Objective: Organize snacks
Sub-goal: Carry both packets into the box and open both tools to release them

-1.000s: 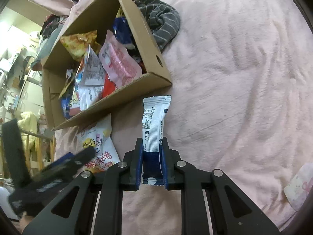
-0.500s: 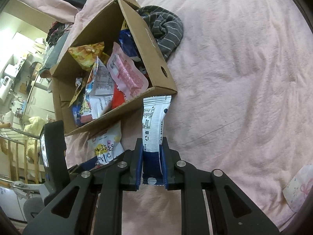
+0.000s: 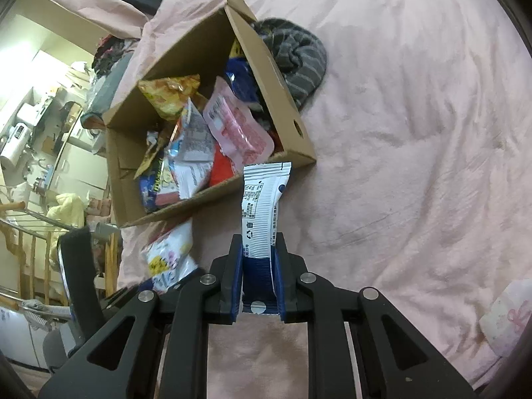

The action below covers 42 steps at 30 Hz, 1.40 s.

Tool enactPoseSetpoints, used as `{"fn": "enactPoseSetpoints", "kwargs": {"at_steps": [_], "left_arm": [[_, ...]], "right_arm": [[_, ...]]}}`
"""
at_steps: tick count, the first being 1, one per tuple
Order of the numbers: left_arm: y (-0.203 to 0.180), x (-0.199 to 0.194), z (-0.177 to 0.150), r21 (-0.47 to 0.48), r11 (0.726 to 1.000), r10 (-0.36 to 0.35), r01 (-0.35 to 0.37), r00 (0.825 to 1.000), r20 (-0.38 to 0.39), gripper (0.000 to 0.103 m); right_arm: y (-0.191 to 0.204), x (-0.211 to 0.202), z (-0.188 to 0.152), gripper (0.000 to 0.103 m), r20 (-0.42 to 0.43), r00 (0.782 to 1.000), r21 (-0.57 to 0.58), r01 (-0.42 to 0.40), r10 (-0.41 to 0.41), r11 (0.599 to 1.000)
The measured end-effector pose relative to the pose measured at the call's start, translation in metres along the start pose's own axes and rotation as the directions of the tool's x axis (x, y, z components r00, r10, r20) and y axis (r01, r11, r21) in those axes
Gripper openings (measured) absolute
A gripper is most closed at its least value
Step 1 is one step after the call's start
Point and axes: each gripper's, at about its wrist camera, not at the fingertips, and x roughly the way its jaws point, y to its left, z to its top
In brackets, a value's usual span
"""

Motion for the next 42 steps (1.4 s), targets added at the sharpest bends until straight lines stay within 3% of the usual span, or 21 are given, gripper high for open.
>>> {"fn": "enactPoseSetpoints", "kwargs": {"at_steps": [5, 12, 20, 31, 42], "left_arm": [[0.016, -0.026, -0.012, -0.013, 1.000, 0.016, -0.016, 0.999, 0.045, 0.058], [0.035, -0.079, -0.017, -0.039, 0.999, 0.023, -0.018, 0.989, 0.148, 0.058], [0.053, -0.122, 0.008, 0.000, 1.000, 0.019, -0.020, 0.954, 0.300, 0.058], [0.069, -0.131, 0.050, 0.001, 1.000, -0.004, 0.004, 0.924, 0.383, 0.058], [0.074, -0.117, 0.089, 0.017, 1.000, -0.028, 0.023, 0.913, 0.406, 0.058]], "right_arm": [[0.002, -0.020, 0.004, 0.017, 0.067, 0.998, -0.022, 0.015, -0.014, 1.000], [0.016, -0.044, 0.010, 0.017, 0.149, 0.985, -0.080, -0.070, 0.081, 0.994], [0.048, -0.051, 0.013, 0.017, 0.212, 0.966, -0.185, -0.108, 0.147, 0.977], [0.081, -0.039, 0.029, 0.017, 0.231, 0.960, -0.265, -0.095, 0.159, 0.960], [0.100, -0.016, 0.058, 0.017, 0.203, 0.967, -0.268, -0.096, 0.154, 0.959]]}}
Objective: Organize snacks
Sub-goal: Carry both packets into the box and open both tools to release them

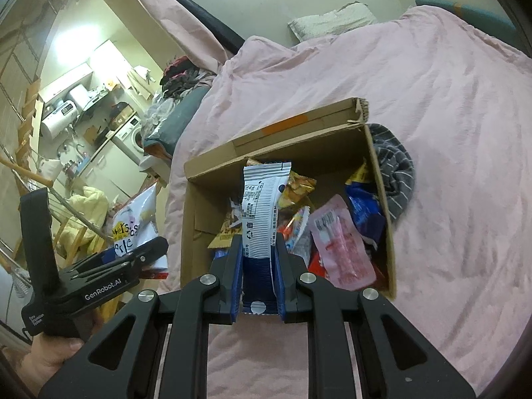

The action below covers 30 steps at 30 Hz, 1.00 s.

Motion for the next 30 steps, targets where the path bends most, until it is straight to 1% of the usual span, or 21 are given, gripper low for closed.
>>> {"fn": "enactPoseSetpoints", "kwargs": {"at_steps": [4, 6, 8, 10, 12, 14, 16, 20, 23, 26, 30], "left_arm": [[0.000, 0.010, 0.007, -0.018, 0.999, -0.027, 0.027, 0.999, 0.018, 0.058], [0.001, 0.014, 0.008, -0.025, 0.999, -0.022, 0.023, 0.999, 0.043, 0.058], [0.002, 0.019, 0.008, -0.030, 0.999, -0.033, 0.035, 0.997, 0.065, 0.058], [0.002, 0.026, 0.006, -0.026, 0.999, -0.043, 0.045, 0.997, 0.067, 0.058], [0.001, 0.032, 0.005, -0.023, 0.998, -0.058, 0.059, 0.997, 0.051, 0.058], [-0.002, 0.038, 0.005, -0.006, 0.997, -0.077, 0.077, 0.996, 0.042, 0.058], [-0.006, 0.044, 0.005, 0.005, 0.997, -0.077, 0.077, 0.996, 0.037, 0.058], [-0.009, 0.058, 0.004, -0.014, 0.993, -0.118, 0.118, 0.993, -0.008, 0.058], [-0.012, 0.063, 0.002, -0.010, 0.992, -0.126, 0.126, 0.992, -0.024, 0.060], [-0.013, 0.068, 0.001, -0.018, 0.992, -0.128, 0.128, 0.991, -0.047, 0.060], [-0.016, 0.070, -0.002, -0.005, 0.992, -0.124, 0.123, 0.991, -0.057, 0.060]], "right_arm": [[-0.006, 0.018, 0.013, 0.017, -0.018, 0.999, 0.027, -0.039, 0.040, 0.999], [-0.013, 0.027, 0.018, 0.017, -0.023, 0.999, 0.044, -0.032, 0.033, 0.999], [-0.018, 0.034, 0.021, 0.017, -0.019, 0.999, 0.050, -0.034, 0.035, 0.998], [-0.023, 0.036, 0.019, 0.017, -0.007, 0.999, 0.055, -0.049, 0.050, 0.997], [-0.025, 0.039, 0.017, 0.017, -0.008, 0.998, 0.054, -0.054, 0.055, 0.997], [-0.025, 0.043, 0.015, 0.017, -0.015, 1.000, 0.036, -0.020, 0.021, 0.999], [-0.026, 0.047, 0.013, 0.017, -0.033, 0.999, 0.022, 0.008, -0.007, 1.000], [-0.030, 0.060, 0.006, 0.018, -0.081, 0.996, 0.021, 0.036, -0.034, 0.999], [-0.037, 0.070, 0.002, 0.018, -0.114, 0.992, 0.037, 0.063, -0.058, 0.997], [-0.045, 0.077, -0.001, 0.018, -0.143, 0.988, 0.068, 0.074, -0.064, 0.995], [-0.046, 0.079, -0.003, 0.018, -0.158, 0.985, 0.067, 0.083, -0.072, 0.994]]}}
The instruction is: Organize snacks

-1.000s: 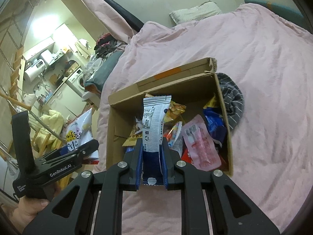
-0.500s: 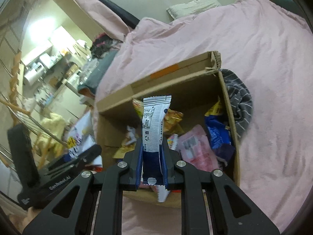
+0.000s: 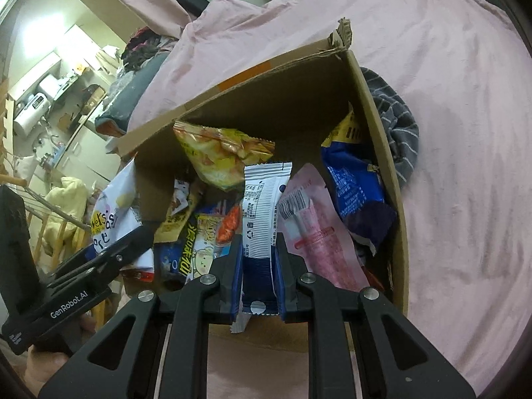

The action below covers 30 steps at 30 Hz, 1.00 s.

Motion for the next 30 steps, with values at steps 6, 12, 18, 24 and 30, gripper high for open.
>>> {"fn": "enactPoseSetpoints", "kwargs": {"at_steps": [6, 12, 18, 24, 30], "left_arm": [[0.001, -0.001, -0.004, -0.013, 1.000, -0.015, 0.015, 1.000, -0.027, 0.063], [0.003, -0.006, -0.002, -0.028, 1.000, -0.002, 0.001, 1.000, -0.012, 0.081], [0.003, -0.011, 0.000, -0.017, 1.000, 0.006, -0.006, 1.000, 0.002, 0.082], [0.001, -0.022, -0.001, -0.009, 0.999, 0.046, -0.045, 0.998, 0.038, 0.082], [-0.001, -0.044, -0.006, -0.001, 0.994, 0.106, -0.107, 0.989, 0.106, 0.082]], "right_arm": [[-0.001, 0.001, 0.001, 0.021, -0.005, 1.000, 0.010, -0.003, 0.003, 1.000], [-0.001, 0.001, 0.000, 0.021, -0.006, 1.000, 0.014, -0.004, 0.004, 1.000], [0.004, -0.006, 0.002, 0.022, 0.025, 0.999, -0.020, 0.038, -0.038, 0.999], [0.011, -0.023, 0.000, 0.077, 0.083, 0.996, -0.033, 0.035, -0.033, 0.999], [0.026, -0.050, -0.008, 0.077, 0.168, 0.983, -0.065, 0.080, -0.068, 0.995]]}}
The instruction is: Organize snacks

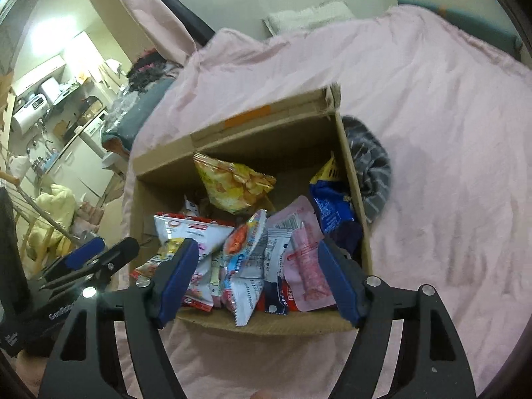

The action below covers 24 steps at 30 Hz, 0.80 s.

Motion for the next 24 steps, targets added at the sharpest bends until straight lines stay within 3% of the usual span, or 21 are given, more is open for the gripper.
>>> {"fn": "enactPoseSetpoints", "kwargs": {"at_steps": [5, 13, 17, 24], "left_arm": [[0.006, -0.024, -0.007, -0.016, 1.000, 0.001, -0.001, 0.999, 0.036, 0.103], [0.006, -0.062, -0.036, 0.028, 0.999, 0.021, -0.023, 0.997, 0.070, 0.103], [0.008, -0.078, -0.053, 0.031, 0.999, 0.036, -0.038, 0.996, 0.077, 0.103], [0.017, -0.103, -0.077, 0.009, 0.999, 0.046, -0.048, 0.993, 0.106, 0.103]], "right_arm": [[0.018, -0.030, -0.006, 0.084, 0.083, 0.996, -0.070, 0.036, -0.030, 0.997], [0.025, -0.057, -0.032, 0.085, 0.110, 0.992, -0.092, 0.063, -0.053, 0.994], [0.029, -0.075, -0.047, 0.094, 0.145, 0.987, -0.108, 0.085, -0.068, 0.991], [0.047, -0.093, -0.078, 0.101, 0.179, 0.981, -0.174, 0.107, -0.075, 0.979]]}}
